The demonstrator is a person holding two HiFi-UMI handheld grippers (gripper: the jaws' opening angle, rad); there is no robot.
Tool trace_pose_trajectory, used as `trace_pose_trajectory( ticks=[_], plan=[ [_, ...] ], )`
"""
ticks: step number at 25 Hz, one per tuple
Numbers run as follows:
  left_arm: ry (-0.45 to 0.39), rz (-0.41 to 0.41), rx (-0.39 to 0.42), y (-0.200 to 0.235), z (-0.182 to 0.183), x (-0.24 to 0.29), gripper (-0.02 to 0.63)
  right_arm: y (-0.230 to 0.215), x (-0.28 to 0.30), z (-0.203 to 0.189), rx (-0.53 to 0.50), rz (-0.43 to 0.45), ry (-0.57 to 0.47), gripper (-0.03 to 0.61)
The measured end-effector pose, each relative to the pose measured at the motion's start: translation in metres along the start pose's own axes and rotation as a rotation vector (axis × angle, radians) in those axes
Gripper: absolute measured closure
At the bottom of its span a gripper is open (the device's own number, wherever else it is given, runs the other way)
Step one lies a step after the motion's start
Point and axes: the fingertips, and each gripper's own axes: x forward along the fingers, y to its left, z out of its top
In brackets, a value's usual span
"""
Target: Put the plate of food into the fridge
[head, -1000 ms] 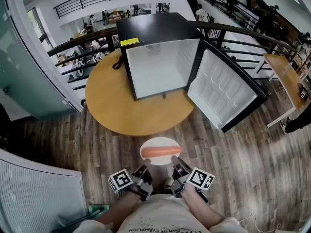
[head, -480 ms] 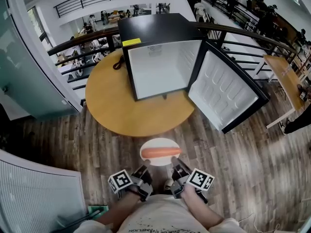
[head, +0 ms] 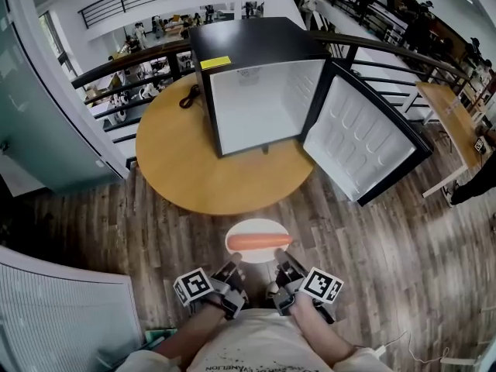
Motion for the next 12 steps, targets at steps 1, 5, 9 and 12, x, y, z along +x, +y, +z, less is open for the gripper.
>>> trace_pose_trajectory(
  ticks=[1, 5, 9, 12],
  plan=[
    [0.005, 0.0, 0.002, 0.0, 0.002, -0.002, 0.58, 0.001, 0.001, -0.003, 0.002, -0.002, -0.007, 0.534],
    [0.026, -0.007, 0.005, 0.002, 0.01, -0.009, 0.58, 0.007, 0.005, -0.012, 0.016, -0.007, -0.032, 0.534],
    [0.036, -0.015, 0.0, 0.004, 0.016, -0.01, 0.58, 0.009, 0.008, -0.015, 0.011, -0.017, -0.045, 0.534],
    [0.044, -0.02, -0.007, 0.004, 0.016, -0.008, 0.58, 0.009, 0.008, -0.014, 0.005, -0.027, -0.051, 0.534]
  ],
)
